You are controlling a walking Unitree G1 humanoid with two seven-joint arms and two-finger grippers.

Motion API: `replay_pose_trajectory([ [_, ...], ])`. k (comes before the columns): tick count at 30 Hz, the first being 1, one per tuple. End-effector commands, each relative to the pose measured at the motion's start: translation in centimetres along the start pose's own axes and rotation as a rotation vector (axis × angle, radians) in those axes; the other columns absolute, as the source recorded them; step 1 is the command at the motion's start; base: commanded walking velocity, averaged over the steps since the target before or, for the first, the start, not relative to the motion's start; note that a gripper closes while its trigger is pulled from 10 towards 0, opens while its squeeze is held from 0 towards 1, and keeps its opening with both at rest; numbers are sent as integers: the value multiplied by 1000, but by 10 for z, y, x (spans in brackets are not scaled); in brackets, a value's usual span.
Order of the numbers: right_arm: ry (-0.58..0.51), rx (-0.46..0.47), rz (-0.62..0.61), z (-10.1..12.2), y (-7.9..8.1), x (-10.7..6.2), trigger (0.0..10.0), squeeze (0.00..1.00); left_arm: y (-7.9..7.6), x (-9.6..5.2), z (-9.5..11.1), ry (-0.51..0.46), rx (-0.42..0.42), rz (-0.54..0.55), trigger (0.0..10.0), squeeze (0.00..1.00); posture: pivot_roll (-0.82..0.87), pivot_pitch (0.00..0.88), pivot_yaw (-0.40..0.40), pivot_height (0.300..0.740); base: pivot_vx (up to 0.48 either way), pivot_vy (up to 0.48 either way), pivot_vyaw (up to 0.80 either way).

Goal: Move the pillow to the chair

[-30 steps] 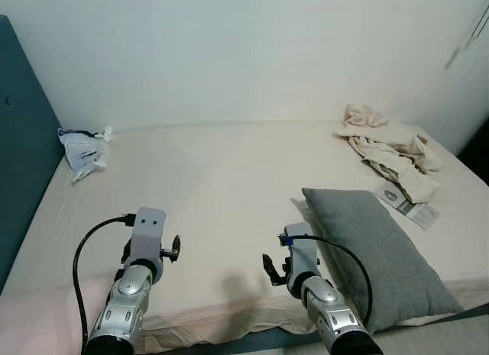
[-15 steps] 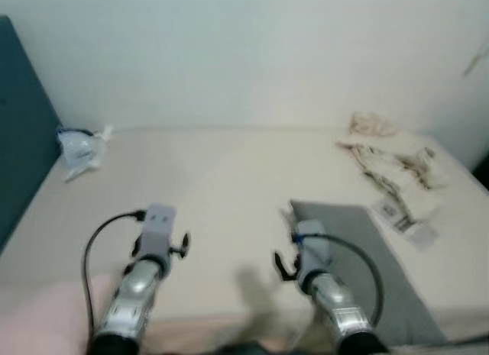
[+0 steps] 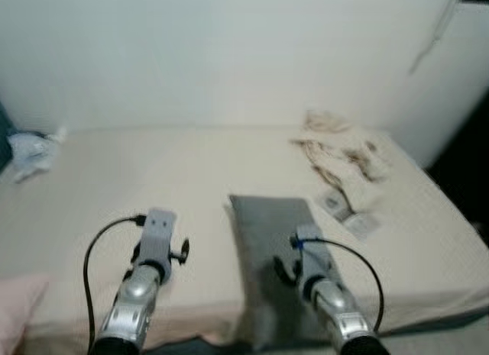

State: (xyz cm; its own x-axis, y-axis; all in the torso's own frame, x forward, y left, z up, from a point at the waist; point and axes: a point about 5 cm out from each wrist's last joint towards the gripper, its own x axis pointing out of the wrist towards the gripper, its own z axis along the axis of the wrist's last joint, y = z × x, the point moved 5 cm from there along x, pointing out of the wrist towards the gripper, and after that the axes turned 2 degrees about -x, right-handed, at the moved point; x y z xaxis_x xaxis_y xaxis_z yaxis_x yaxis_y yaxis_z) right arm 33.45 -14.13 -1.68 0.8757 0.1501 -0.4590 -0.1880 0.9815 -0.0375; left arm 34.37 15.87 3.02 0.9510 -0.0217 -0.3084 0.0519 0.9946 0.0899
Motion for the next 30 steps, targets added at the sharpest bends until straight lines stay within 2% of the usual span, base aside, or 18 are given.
replay_pose_trajectory([
  [1,-4,5,12,1,5,1,10000,0,5,-1,-6,26,12,15,10000,0,-45,60,-23,740,0,480,0],
  [5,-5,5,12,1,5,1,10000,0,6,0,-5,27,17,29,10000,0,-45,60,-23,740,0,448,0],
  [14,-2,2,11,1,4,1,10000,0,5,1,-4,19,34,32,10000,0,-46,52,-24,740,0,0,0],
  [30,-24,22,7,4,3,0,10000,0,0,1,-1,-2,17,14,10000,0,-48,63,-24,740,0,0,0],
])
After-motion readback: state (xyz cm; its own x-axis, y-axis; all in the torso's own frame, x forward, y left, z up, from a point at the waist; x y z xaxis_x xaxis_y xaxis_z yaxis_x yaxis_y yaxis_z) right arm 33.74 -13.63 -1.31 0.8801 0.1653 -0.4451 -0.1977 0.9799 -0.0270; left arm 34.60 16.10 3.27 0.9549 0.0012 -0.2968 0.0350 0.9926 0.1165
